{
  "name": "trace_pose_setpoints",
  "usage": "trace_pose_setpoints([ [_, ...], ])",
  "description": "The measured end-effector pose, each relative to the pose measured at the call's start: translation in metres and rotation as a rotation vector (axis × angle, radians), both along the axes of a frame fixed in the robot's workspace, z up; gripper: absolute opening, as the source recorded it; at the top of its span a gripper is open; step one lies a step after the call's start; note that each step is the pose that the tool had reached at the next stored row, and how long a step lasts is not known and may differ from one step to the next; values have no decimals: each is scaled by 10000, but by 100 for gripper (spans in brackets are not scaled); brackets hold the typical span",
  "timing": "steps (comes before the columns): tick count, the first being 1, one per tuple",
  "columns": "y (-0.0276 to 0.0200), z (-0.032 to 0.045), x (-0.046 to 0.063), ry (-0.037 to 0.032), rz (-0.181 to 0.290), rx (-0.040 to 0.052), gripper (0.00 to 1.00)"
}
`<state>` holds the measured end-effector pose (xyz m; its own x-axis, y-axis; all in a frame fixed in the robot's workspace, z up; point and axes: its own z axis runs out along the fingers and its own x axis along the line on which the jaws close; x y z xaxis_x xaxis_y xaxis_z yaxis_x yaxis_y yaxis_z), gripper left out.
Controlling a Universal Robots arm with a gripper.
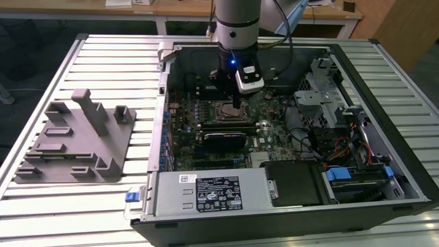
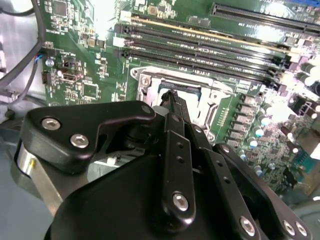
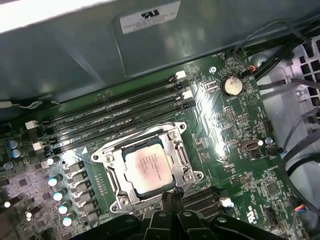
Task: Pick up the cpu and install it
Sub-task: 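Install the second cpu locking lever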
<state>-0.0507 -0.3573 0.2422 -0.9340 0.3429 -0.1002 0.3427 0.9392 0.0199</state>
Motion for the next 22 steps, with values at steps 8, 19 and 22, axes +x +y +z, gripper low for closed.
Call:
trace_pose_setpoints([
  [8,-54,36,0,0,0,140,11],
  [19,-178,-1,-3,3,426,168,11],
  [22,-193,-19,-6,6,669,167,11],
])
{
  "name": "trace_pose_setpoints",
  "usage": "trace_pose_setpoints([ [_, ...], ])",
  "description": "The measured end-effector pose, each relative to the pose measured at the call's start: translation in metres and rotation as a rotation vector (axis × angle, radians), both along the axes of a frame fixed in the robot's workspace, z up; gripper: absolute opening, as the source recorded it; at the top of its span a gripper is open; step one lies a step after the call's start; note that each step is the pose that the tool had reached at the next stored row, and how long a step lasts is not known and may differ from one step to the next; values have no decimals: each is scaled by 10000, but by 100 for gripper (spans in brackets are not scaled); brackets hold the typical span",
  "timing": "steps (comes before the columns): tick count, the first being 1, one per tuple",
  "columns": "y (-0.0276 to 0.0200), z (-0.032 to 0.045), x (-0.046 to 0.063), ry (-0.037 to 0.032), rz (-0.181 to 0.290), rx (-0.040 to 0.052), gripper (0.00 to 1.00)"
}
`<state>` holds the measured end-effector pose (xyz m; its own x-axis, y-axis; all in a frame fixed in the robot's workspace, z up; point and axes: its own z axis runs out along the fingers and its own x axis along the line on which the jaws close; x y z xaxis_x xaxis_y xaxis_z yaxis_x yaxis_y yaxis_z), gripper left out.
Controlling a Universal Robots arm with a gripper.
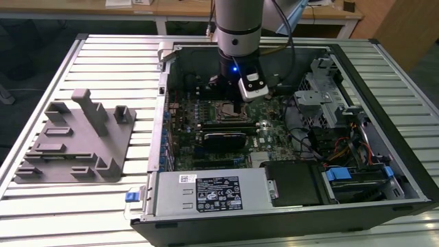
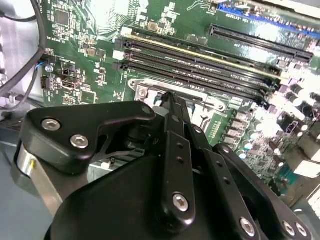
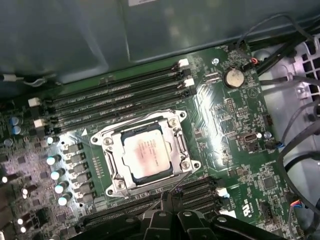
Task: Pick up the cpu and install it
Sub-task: 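Install the second cpu locking lever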
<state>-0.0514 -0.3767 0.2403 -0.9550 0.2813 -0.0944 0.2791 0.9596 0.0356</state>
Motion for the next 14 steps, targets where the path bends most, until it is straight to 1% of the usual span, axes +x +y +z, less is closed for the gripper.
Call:
trace_pose_setpoints([
  [5,-44,-28,-20,0,225,1,11],
  [11,-67,-89,-93,1,468,-1,11],
  [14,-72,-118,-147,0,596,0,11],
])
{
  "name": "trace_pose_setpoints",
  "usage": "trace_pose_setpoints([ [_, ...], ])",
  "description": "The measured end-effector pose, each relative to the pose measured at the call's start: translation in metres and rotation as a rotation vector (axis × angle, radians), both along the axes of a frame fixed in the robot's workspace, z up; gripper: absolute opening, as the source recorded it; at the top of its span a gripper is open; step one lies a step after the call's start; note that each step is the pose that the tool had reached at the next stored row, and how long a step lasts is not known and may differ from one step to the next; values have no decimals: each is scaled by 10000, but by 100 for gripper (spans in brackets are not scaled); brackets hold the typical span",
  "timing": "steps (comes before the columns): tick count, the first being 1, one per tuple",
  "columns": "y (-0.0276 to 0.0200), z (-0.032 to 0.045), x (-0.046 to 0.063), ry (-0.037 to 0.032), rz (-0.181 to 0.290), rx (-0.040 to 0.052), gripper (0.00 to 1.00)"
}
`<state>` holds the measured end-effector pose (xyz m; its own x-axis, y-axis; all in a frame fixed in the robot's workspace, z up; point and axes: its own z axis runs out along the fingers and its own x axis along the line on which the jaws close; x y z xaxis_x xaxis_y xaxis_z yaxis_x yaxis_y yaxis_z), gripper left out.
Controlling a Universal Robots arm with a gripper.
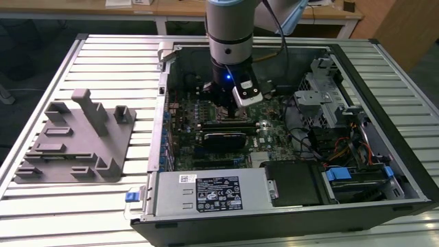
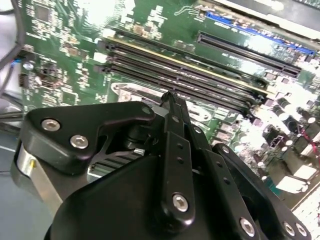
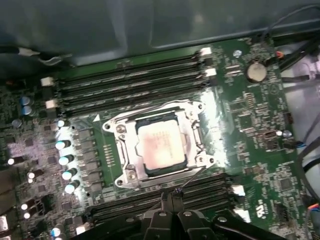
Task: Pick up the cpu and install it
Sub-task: 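Install the second cpu locking lever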
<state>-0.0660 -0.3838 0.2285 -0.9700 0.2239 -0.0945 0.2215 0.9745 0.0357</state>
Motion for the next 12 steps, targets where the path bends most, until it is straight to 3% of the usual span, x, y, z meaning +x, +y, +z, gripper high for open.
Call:
trace_pose_setpoints([
  [8,-14,-59,-144,1,317,1,11],
  [12,-30,-73,-177,0,528,44,11],
])
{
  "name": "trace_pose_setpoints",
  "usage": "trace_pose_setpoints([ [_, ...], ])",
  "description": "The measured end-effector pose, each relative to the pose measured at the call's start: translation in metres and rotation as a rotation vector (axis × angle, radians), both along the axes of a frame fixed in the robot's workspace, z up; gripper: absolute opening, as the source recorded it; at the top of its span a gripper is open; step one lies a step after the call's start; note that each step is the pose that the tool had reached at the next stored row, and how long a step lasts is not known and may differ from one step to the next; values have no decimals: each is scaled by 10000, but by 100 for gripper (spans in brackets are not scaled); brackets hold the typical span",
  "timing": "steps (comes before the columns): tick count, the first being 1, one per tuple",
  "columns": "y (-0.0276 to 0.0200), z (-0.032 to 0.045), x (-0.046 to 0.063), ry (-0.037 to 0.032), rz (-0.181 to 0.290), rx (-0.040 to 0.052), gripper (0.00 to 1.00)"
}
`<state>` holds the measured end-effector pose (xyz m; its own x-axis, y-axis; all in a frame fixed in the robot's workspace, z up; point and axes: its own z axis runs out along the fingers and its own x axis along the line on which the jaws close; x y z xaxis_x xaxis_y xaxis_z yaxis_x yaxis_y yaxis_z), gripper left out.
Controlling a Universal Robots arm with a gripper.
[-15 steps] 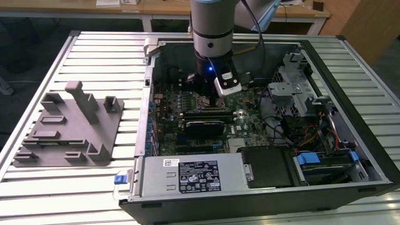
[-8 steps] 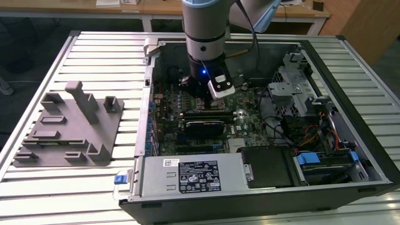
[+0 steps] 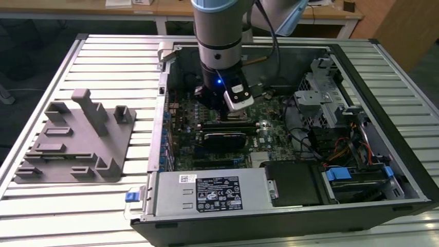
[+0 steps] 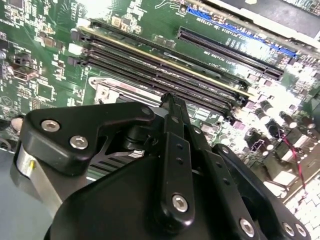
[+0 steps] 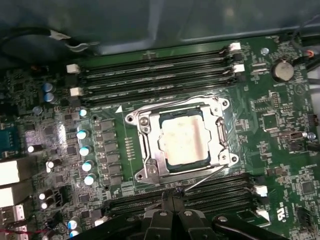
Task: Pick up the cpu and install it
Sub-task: 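Install the second cpu locking lever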
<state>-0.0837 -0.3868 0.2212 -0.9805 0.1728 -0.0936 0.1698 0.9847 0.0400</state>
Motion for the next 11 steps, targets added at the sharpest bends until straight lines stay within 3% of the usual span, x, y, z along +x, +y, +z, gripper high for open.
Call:
trace_pose_setpoints([
  [7,-21,-16,-28,-1,341,137,11],
  [11,-38,-25,-38,-2,471,292,11],
])
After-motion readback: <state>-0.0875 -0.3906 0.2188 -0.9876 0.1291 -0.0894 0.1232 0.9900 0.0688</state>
